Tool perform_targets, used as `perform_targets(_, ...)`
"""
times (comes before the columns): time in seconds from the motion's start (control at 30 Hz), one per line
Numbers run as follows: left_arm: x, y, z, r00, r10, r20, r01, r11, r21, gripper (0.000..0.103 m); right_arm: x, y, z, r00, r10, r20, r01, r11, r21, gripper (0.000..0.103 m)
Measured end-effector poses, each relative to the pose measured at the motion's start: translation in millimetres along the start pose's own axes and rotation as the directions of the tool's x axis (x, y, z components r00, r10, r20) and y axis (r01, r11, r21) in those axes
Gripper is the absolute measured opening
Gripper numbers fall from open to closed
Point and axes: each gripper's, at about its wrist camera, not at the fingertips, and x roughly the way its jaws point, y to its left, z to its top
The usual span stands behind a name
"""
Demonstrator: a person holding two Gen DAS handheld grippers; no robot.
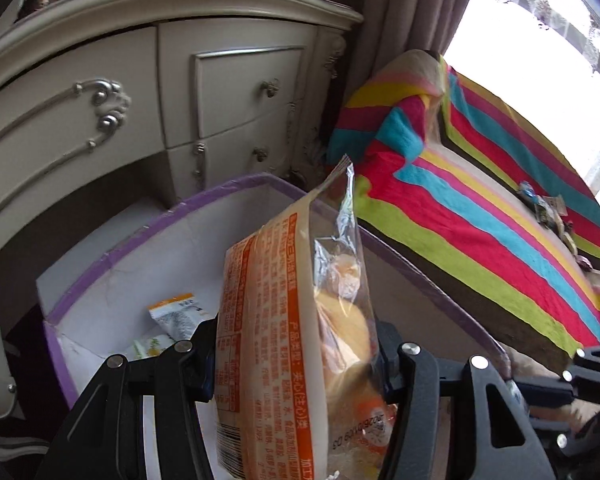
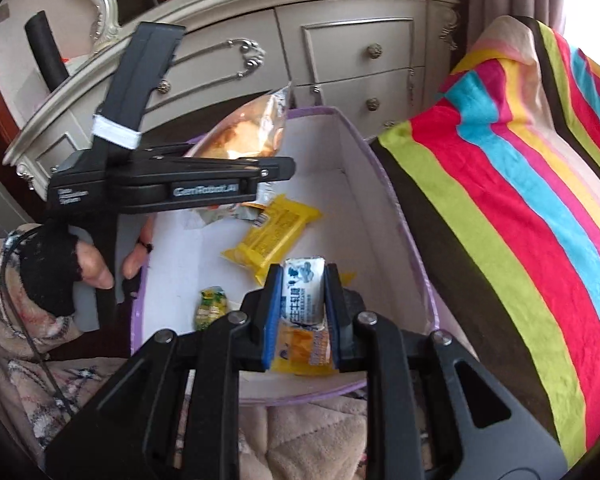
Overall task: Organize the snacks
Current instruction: 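Open both grippers over the box to drop bread bag and candy, then grasp the yellow-green snack bag with left while right grasps pink candy bar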
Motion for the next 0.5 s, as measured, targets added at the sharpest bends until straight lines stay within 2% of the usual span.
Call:
perform_targets(0.03,-2,3,2,0.999,0.047,0.015,-0.046,0.999,-0.018,0.059,-2,2,1,1.0,0.014,0.014,-0.013,1.0,-0.01,0.032)
perform_targets(0.07,-4,4,5,0.996,0.088,0.031,-0.087,0.996,-0.03,0.065,-4,3,1,1.0,0.002,0.028,-0.002,1.0,-0.015,0.048)
perform_targets(0.13,-11,-1,10,0.987,0.142,0.081,-0.14,0.99,-0.028,0.074,-12,-4,0,0.997,-0.046,0.064,0.046,0.999,0.0,0.065)
perform_targets(0.2,-16,-13,14,0.981,0.15,0.123,-0.152,0.988,0.005,0.083,-21,-17,-4,0.992,-0.081,0.096,0.077,0.996,0.053,0.065)
perform_targets(0.27,-18,-33,18,0.984,0.109,0.14,-0.118,0.991,0.058,0.084,-34,-40,-13,0.987,-0.113,0.119,0.096,0.986,0.136,0.065)
perform_targets(0.37,-13,-70,23,0.993,0.007,0.117,-0.023,0.99,0.137,0.084,-56,-80,-31,0.974,-0.174,0.145,0.131,0.955,0.267,0.065)
perform_targets(0.43,-5,-102,24,0.994,-0.076,0.076,0.06,0.979,0.194,0.084,-72,-108,-48,0.961,-0.233,0.147,0.167,0.919,0.358,0.065)
perform_targets(0.5,5,-136,22,0.986,-0.165,0.015,0.157,0.959,0.235,0.084,-89,-138,-65,0.946,-0.293,0.139,0.203,0.87,0.45,0.065)
